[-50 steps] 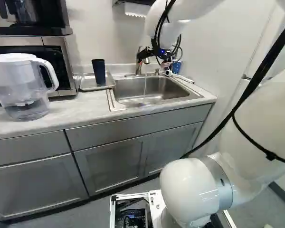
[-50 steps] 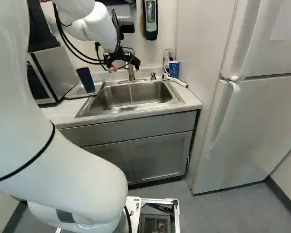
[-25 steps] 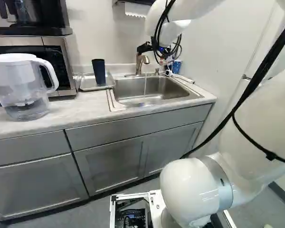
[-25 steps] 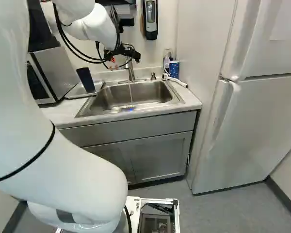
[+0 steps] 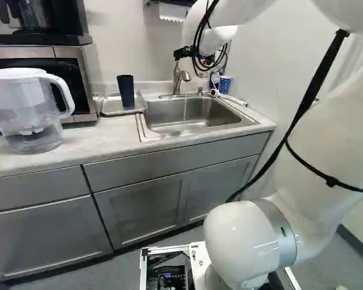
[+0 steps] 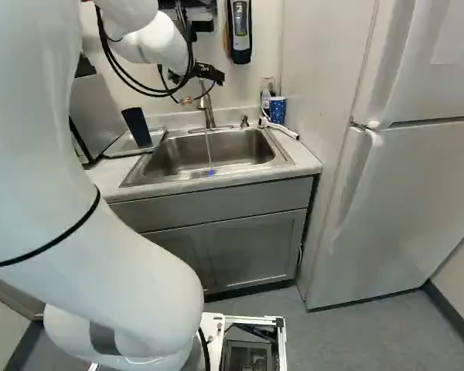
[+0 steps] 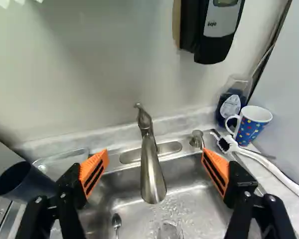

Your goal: Rinse the cup and place it in the tray

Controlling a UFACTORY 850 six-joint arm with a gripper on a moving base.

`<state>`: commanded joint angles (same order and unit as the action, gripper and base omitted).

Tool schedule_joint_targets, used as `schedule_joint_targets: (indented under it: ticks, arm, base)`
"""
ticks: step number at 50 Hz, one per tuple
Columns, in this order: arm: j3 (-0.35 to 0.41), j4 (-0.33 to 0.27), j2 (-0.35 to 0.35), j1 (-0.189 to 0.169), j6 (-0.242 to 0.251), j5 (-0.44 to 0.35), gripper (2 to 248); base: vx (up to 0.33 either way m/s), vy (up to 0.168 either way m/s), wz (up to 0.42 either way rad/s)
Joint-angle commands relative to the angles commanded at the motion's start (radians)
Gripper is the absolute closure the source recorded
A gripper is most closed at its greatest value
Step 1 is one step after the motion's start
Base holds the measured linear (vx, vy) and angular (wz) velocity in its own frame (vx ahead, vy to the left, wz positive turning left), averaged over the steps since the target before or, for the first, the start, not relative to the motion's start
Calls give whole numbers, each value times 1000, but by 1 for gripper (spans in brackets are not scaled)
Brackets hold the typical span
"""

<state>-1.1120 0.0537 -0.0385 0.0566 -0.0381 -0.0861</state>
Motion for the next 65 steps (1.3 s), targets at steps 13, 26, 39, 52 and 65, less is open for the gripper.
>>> schedule_joint_targets:
  ticks: [13,26,39,52,65]
  arm:
    - [-55,-12,56,13,0,-74,3]
    - [-124,-31,123,31,0,-132,3]
    - [-198,-68,193,50,0,-176,3]
    - [-274,-81,262,67,0,-179,3]
    - [-347,-81,328,85,0,-179,3]
  base:
    - [0,0,0]
    - [0,0,0]
    - [0,0,0]
    - [0,0,0]
    - [0,0,0]
